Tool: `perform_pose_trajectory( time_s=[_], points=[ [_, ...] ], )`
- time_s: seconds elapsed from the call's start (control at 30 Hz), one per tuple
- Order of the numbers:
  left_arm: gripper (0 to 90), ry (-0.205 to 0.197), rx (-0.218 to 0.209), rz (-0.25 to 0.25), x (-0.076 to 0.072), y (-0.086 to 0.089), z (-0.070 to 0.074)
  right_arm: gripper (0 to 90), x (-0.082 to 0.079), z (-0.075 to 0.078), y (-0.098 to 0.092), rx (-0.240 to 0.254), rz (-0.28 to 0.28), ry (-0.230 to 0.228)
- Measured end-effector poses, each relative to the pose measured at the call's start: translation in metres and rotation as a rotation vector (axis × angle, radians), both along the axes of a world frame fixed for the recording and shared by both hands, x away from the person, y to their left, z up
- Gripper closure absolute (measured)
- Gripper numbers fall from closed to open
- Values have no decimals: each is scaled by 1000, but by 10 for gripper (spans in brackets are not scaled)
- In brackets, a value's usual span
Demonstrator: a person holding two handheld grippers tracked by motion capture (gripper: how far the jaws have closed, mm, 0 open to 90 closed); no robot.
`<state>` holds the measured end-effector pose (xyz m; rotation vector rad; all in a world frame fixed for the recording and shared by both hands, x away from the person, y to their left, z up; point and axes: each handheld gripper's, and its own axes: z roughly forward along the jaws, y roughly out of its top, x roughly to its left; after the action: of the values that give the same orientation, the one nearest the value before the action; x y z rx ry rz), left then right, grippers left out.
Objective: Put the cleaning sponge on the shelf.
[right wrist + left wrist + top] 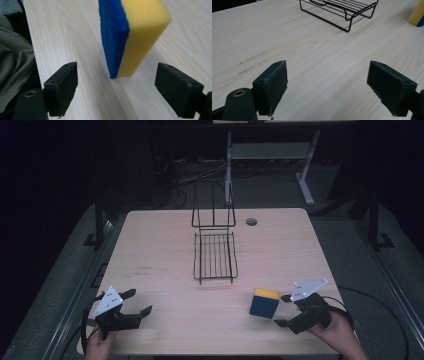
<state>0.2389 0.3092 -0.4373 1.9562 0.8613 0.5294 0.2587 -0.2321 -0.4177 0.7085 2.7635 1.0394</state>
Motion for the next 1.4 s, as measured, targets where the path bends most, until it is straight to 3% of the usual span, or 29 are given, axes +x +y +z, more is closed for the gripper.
perform_pose_trajectory(
  time_s=[0.83, 1.4],
  points=[
    [162, -5, 2, -2, 0, 0, 1, 220, 22, 3, 21, -17, 21, 15],
    [162, -6, 2, 0, 0, 1, 1, 374, 29, 1, 30, -28, 38, 28]
  ],
)
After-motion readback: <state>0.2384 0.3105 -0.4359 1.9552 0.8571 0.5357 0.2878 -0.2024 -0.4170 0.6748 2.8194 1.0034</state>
